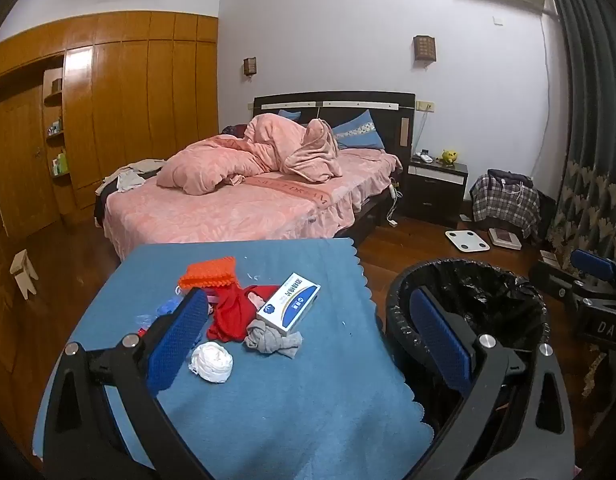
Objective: Collect trash
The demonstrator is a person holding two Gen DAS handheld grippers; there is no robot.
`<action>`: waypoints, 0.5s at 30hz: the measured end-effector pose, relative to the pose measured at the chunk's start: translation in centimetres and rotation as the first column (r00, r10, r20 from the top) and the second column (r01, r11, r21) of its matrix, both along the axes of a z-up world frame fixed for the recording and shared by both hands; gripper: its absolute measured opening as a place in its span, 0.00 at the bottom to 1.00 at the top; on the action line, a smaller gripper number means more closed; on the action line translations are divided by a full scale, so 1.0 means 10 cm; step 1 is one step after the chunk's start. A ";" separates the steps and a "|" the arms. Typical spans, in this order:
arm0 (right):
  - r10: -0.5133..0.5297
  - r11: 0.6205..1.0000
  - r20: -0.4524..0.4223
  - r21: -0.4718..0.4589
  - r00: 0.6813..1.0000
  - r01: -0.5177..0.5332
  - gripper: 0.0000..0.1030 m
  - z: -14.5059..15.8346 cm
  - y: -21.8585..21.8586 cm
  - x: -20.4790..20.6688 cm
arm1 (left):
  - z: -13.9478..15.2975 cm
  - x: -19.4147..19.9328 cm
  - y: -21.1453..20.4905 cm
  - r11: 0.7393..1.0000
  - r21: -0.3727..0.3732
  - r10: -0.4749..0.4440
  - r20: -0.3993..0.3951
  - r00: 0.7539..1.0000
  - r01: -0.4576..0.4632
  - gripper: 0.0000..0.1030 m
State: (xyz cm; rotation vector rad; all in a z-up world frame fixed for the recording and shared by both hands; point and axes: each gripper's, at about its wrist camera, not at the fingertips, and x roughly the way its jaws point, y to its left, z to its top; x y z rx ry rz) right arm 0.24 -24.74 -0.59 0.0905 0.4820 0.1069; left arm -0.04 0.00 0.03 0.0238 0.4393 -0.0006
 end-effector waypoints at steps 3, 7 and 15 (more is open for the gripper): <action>0.001 1.000 -0.002 -0.001 1.000 -0.001 0.94 0.00 0.00 0.00 | 0.00 0.01 0.00 1.000 -0.006 -0.006 -0.009 1.000 0.005 0.95; 0.002 1.000 -0.002 -0.003 1.000 -0.002 0.94 0.00 0.01 0.00 | -0.01 0.02 0.00 1.000 -0.006 -0.007 -0.014 1.000 0.007 0.95; -0.001 1.000 0.005 -0.001 1.000 0.001 0.94 0.01 0.01 -0.01 | 0.00 0.00 0.01 1.000 -0.011 -0.006 -0.003 1.000 0.006 0.95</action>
